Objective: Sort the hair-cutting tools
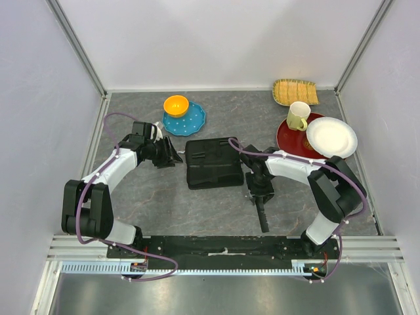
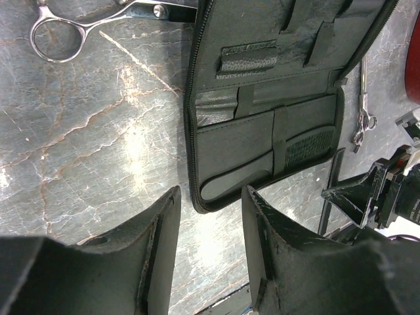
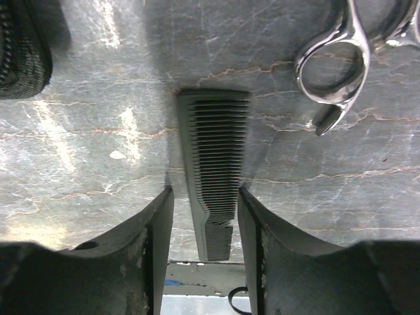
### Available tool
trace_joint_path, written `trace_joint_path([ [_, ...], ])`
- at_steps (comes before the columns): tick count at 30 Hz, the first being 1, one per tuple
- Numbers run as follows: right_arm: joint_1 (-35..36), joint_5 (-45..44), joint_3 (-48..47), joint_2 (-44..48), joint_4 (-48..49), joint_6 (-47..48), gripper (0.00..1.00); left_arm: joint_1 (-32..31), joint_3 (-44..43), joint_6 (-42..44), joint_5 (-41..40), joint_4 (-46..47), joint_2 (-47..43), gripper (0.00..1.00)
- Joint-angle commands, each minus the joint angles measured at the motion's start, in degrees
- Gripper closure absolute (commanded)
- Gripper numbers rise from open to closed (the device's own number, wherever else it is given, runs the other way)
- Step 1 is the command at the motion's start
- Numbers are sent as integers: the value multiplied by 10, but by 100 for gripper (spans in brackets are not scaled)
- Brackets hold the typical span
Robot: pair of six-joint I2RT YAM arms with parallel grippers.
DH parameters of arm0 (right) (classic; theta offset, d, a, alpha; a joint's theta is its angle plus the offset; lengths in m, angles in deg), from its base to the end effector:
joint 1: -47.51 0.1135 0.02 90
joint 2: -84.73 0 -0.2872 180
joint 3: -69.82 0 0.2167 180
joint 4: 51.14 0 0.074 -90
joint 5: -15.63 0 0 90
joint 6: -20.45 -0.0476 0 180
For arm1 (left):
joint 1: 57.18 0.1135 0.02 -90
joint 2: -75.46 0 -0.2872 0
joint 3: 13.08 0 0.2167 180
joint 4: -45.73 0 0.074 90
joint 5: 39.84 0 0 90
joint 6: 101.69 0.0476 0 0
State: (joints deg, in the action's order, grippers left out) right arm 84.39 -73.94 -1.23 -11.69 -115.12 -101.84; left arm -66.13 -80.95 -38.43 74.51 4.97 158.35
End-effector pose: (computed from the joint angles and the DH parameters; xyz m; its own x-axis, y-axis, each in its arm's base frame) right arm 0.1992 0.1499 0.1845 -0.9968 -0.0800 -0.0056 -0.0801 0.9967 0.0124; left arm 0.2535 -0.0598 0.2453 -0.8963 -0.2738 -0.3488 -0.0364 0.8294 -0.5575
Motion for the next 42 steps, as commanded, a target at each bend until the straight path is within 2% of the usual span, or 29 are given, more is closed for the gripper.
trace_joint_path([
  [1, 5, 2, 22, -38, -17, 10, 51, 2, 0, -11, 18, 22, 5, 51],
  [14, 2, 7, 24, -23, -3, 5, 65, 2, 2, -11, 22, 22, 10, 51],
  [33, 0, -1, -27, 15, -45, 1, 65, 2, 6, -15, 25, 28, 4, 51],
  [36, 0, -13, -32, 19, -50, 3, 62, 2, 6, -15, 25, 28, 4, 51],
  [38, 1, -22, -34, 28, -51, 4, 54, 2, 7, -15, 25, 29, 4, 51],
  [42, 0, -24, -35, 33, -57, 14, 46, 2, 7, -14, 25, 28, 3, 51],
])
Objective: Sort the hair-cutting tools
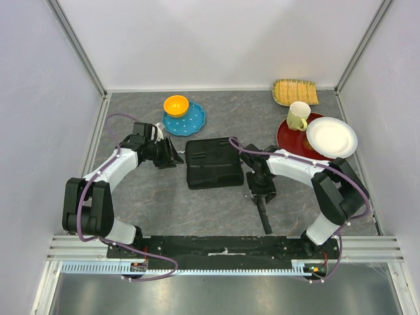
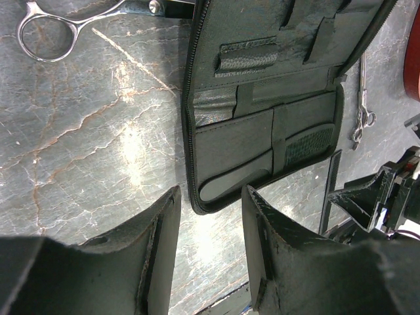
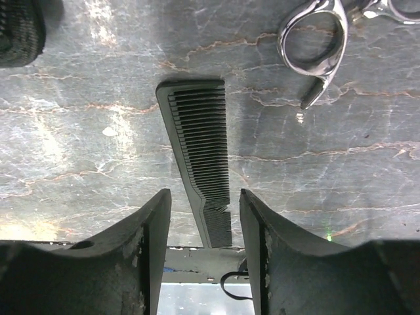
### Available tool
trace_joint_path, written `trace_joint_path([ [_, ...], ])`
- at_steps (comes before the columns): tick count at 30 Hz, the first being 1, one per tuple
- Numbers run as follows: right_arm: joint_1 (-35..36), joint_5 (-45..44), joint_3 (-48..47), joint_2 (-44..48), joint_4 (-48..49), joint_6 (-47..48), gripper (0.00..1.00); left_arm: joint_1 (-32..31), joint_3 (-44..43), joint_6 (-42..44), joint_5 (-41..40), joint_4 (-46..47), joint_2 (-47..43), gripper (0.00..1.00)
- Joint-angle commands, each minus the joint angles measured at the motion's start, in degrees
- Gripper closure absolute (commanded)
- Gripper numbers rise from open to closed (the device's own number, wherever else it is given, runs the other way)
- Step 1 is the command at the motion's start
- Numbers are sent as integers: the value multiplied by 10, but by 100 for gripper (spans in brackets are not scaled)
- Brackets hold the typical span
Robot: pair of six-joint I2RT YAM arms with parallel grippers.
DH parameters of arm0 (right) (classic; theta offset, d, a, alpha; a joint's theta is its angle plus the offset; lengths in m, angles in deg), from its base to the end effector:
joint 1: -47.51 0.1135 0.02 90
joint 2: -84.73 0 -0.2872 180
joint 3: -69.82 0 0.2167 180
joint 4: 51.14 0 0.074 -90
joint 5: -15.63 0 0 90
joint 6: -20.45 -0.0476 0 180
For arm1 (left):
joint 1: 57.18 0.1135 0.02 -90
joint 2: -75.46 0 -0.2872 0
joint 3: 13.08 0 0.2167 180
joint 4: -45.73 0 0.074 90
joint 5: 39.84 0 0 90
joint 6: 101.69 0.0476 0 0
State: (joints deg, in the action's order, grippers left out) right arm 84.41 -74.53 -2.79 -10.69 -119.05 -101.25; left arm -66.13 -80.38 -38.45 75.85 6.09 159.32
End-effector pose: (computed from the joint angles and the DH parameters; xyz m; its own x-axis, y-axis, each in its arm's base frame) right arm 0.1963 0.1472 0.1938 -0.9958 -0.0906 0.0092 -0.0907 0.9958 -0.0090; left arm 0.2556 -0.0611 0.2402 -0.9033 -0.2685 -0.3345 -0.0317 0.8196 -0.5721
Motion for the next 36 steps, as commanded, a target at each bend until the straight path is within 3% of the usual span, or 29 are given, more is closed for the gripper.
trace_joint_path([
  [1, -1, -16, -17, 17, -19, 11, 45, 2, 2, -14, 13, 18, -5, 51],
  [8, -1, 0, -3, -1, -13, 34, 40, 2, 3, -14, 11, 17, -6, 51],
  [19, -1, 46, 32, -28, 15, 51, 43, 2, 3, -14, 10, 19, -5, 51],
  [26, -3, 55, 56, -39, 31, 52, 58, 2, 3, -14, 10, 18, -4, 51],
  [36, -3, 36, 42, -38, 29, 45, 66, 2, 2, -14, 10, 18, -4, 51],
])
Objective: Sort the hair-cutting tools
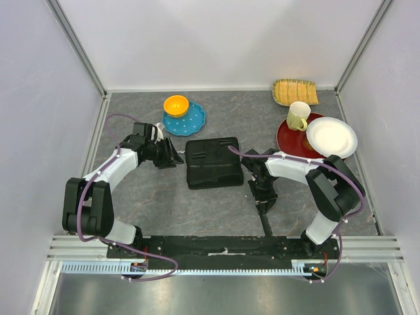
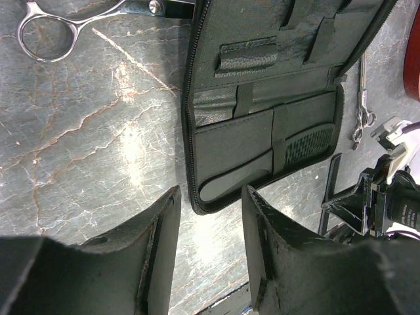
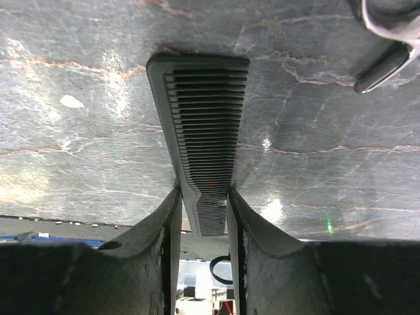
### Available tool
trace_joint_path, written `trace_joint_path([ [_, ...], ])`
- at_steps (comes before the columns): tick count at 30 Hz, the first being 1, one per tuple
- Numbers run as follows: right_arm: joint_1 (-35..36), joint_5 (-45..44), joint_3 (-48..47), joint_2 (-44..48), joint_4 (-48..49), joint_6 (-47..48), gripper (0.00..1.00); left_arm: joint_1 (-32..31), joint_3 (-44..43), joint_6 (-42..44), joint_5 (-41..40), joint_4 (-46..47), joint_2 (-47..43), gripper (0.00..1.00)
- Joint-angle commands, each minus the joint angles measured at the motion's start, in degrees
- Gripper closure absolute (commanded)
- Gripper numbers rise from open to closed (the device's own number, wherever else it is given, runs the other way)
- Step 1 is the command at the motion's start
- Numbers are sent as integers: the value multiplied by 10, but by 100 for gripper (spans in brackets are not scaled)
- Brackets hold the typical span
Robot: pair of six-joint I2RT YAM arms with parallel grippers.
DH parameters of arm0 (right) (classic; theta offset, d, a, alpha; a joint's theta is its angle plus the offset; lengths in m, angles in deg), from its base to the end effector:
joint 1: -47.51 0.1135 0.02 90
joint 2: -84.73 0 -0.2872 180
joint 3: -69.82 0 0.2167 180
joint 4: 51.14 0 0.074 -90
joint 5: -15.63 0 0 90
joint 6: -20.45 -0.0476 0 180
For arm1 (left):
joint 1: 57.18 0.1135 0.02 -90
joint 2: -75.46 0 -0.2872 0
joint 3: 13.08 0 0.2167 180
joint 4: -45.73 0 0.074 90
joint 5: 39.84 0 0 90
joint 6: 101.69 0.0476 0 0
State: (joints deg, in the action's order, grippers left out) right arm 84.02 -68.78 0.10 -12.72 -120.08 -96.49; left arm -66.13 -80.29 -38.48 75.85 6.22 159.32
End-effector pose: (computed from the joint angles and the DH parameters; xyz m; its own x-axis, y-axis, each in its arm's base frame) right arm 0.1861 0.1435 0.1769 -0.9758 -0.1613 0.1474 -0.1581 0.9869 0.0336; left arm 0.2556 -0.0611 0.2399 -0.9031 -0.2689 -0.3348 -0.0318 0.8193 -0.5724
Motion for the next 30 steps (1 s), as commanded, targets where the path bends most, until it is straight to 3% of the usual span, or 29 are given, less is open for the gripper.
trace_joint_path([
  [1, 2, -22, 11, -15, 38, -3, 66, 2, 1, -13, 10, 16, -4, 51],
  [22, 2, -41, -65, 25, -7, -19, 67, 2, 1, -14, 11, 16, -4, 51],
  [30, -1, -52, -38, 25, -1, -17, 46, 2, 2, -13, 11, 16, -4, 51],
])
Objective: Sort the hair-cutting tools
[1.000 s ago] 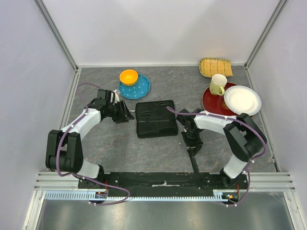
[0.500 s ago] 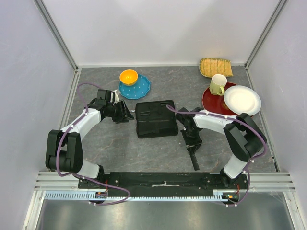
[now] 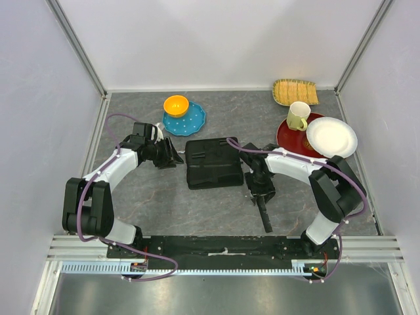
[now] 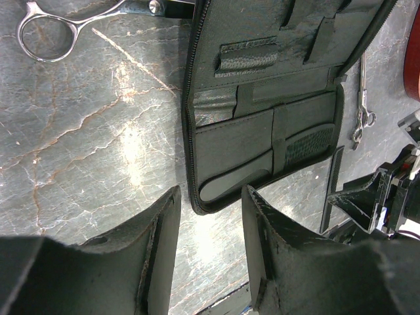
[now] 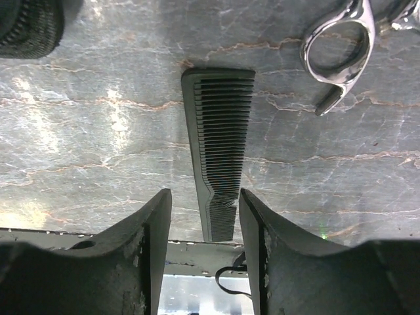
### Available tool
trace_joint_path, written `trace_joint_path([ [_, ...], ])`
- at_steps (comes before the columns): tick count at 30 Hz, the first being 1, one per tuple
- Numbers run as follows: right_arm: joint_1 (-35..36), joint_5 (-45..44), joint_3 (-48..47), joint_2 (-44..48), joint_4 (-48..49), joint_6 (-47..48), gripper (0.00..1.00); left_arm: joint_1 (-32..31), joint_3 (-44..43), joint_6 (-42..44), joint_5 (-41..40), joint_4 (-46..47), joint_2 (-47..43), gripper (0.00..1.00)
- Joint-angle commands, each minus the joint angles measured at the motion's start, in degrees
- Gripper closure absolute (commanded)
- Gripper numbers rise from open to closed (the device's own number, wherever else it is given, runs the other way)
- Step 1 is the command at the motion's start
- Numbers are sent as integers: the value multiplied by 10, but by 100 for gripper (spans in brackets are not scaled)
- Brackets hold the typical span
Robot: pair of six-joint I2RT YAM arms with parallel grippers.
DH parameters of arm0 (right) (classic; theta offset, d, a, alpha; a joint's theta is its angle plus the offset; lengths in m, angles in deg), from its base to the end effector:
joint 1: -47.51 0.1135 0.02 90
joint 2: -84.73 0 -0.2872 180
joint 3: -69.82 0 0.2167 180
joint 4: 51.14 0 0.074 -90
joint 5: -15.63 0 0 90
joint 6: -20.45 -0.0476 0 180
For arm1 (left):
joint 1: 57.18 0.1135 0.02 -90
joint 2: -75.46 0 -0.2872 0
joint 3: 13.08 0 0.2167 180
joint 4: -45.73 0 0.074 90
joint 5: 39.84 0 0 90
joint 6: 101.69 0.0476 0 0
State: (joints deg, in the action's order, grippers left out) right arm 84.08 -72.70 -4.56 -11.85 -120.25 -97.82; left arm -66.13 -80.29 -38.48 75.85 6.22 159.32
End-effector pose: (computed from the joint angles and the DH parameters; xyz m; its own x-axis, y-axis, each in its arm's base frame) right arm 0.2006 0.1505 0.1954 -0.9890 -0.1442 0.0339 -0.1438 0.9895 0.0148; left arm 0.2556 -0.0611 0.2399 -0.9031 -0.2689 -0.3348 -0.0318 0.8193 -0.5724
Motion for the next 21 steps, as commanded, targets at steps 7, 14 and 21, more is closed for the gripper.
trace_joint_path([
  [7, -10, 3, 58, 21, 55, -5, 42, 2, 2, -13, 10, 16, -2, 51],
  [14, -16, 18, 83, 7, 71, 0, 47, 2, 2, -13, 9, 14, -2, 51],
  [21, -17, 16, 81, -14, 66, 0, 59, 3, 2, -13, 9, 14, -2, 51],
])
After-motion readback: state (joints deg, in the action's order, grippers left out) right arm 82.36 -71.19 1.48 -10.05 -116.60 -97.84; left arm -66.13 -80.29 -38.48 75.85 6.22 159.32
